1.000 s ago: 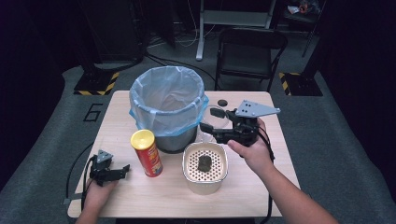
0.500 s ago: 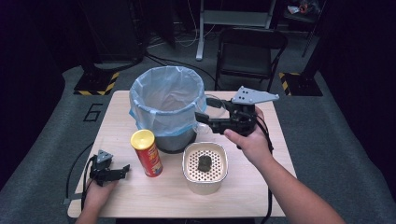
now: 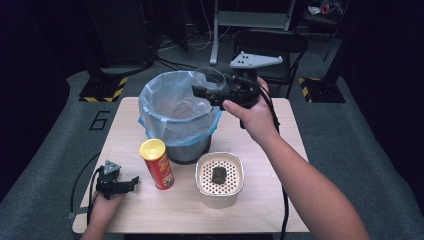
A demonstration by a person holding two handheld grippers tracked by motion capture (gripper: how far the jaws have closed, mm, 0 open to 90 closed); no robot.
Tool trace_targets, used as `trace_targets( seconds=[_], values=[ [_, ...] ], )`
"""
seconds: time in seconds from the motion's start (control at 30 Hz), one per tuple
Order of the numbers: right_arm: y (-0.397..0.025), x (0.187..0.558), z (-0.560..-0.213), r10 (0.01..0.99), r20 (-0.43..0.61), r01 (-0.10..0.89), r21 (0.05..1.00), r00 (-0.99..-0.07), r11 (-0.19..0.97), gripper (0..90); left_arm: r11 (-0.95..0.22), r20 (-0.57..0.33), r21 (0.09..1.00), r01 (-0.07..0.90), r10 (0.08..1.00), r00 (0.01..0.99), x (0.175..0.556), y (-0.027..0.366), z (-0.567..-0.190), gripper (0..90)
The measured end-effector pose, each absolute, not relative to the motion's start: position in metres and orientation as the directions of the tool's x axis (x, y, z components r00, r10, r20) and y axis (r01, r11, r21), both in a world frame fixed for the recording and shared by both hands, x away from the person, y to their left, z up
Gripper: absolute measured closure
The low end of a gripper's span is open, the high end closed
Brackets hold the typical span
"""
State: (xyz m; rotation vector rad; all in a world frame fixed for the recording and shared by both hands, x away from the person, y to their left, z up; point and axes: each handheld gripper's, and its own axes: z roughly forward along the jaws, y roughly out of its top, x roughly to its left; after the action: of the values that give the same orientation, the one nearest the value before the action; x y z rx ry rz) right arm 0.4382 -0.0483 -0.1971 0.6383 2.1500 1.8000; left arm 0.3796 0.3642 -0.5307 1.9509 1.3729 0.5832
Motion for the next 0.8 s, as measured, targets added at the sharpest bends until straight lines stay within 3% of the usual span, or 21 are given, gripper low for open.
trace_targets(
  seconds=[0.23,0.8],
  values=[
    [-0.024,0.471,-0.19,0.532,0.077,0.171,0.977,-0.843,0.13,34.9,-0.228,-0.013,0.736,0.638,0.937,0.35,0.38,0.365,-0.53,11.5],
    [0.013,0.52,-0.214,0.62,0.057,0.201,0.966,-0.782,0.164,33.4,-0.23,-0.016,0.732,0.641,0.935,0.354,0.38,0.365,-0.53,11.5]
  ],
)
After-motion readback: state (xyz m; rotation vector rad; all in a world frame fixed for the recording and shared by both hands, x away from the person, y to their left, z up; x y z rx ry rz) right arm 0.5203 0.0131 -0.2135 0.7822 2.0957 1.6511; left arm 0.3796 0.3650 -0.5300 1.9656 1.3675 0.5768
